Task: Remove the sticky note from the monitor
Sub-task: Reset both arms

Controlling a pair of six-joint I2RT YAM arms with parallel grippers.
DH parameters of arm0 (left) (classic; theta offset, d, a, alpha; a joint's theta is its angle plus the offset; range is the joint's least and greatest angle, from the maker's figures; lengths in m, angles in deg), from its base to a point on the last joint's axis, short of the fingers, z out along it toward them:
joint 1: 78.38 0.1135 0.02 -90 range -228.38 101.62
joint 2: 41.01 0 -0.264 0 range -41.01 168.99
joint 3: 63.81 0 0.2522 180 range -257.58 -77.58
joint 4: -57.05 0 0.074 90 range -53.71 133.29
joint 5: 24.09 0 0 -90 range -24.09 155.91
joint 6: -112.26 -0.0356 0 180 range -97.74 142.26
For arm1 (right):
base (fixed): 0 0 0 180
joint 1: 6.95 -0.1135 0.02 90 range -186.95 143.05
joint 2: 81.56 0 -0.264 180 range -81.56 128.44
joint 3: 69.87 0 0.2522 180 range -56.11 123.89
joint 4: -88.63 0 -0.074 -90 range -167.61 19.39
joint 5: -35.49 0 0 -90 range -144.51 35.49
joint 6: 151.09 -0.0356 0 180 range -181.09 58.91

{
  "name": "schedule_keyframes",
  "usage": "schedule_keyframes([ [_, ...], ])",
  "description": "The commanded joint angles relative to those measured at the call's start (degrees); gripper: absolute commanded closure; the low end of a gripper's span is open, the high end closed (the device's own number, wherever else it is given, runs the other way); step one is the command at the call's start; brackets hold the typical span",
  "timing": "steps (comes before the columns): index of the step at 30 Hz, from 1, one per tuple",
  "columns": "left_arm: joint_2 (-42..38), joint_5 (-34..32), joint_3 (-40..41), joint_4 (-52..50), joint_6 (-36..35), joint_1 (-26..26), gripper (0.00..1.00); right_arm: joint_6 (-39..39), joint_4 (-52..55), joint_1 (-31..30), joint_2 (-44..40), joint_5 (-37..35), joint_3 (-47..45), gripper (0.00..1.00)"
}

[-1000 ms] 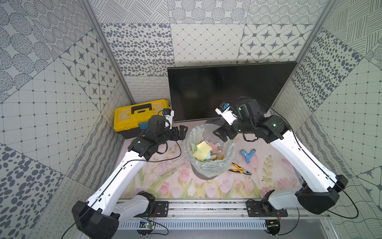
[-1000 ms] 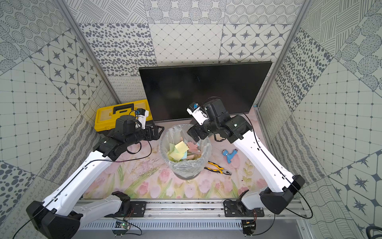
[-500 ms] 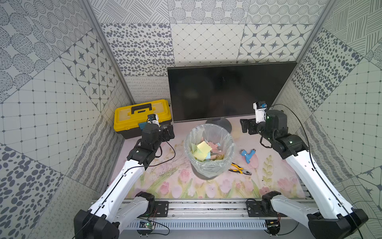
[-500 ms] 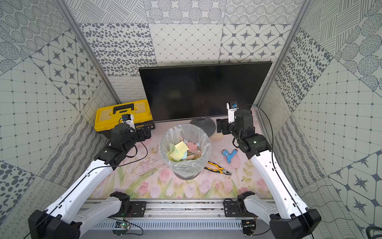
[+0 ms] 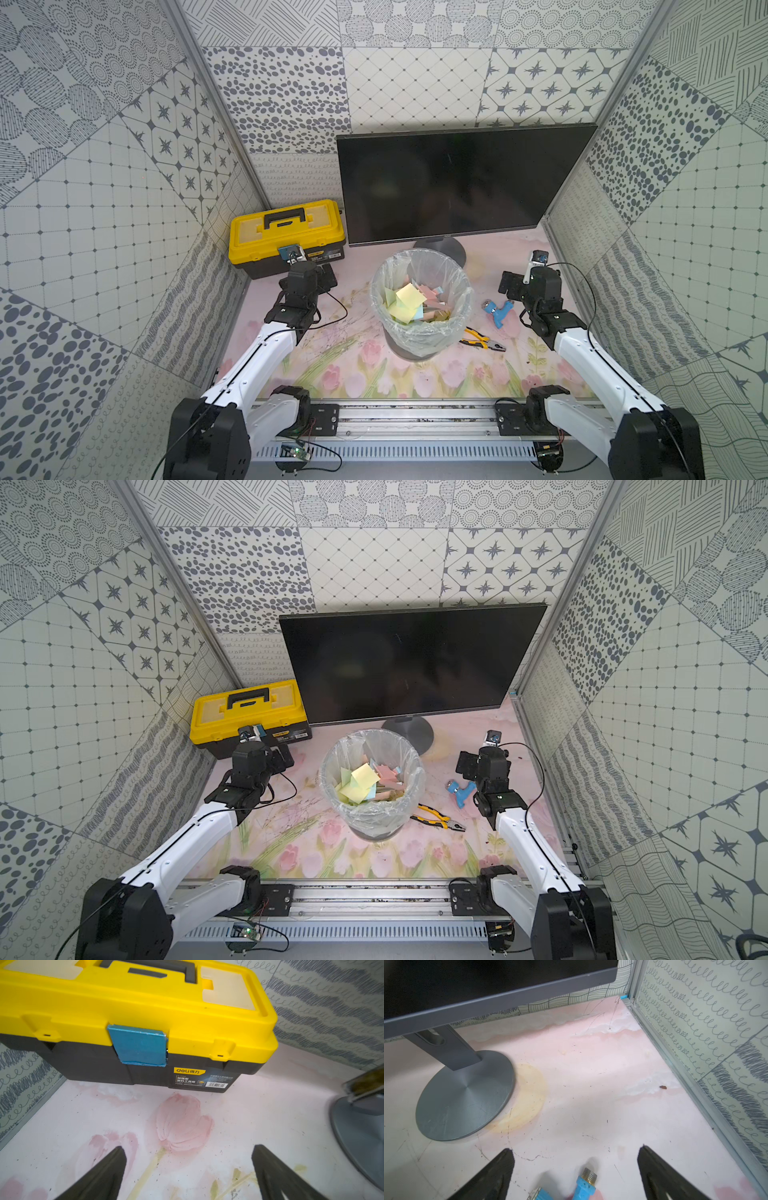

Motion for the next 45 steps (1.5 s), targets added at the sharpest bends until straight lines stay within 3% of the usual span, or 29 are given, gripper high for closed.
schedule_keyframes([
  [1,3.8,-3.4,1.8,9.5,-1.2,0.6,0.01,0.1,-16.3,0.3,3.6,-2.2,-3.5,0.03],
  [9,9.3,-3.1,8.0,23.5,-3.1,0.7,0.01,3.0,-34.2,0.3,16.2,1.7,-7.5,0.03],
  [13,10.6,-0.5,9.8,29.8,-6.3,0.8,0.00,7.6,-33.2,0.0,18.4,4.4,-5.4,0.03],
  [19,13.3,4.7,9.8,34.7,-13.5,0.9,0.00,11.4,-42.2,0.6,19.3,5.3,-8.6,0.03],
  [25,15.1,9.7,8.7,35.8,-17.5,1.1,0.01,11.5,-55.1,1.9,29.6,6.9,-10.0,0.03],
  [37,13.0,16.4,9.2,28.3,-15.8,1.1,0.00,8.3,-49.6,5.1,28.5,9.4,-8.2,0.03],
  [45,19.5,15.9,14.4,43.8,-18.4,1.2,0.01,8.3,-49.5,5.0,28.4,9.4,-8.1,0.03],
])
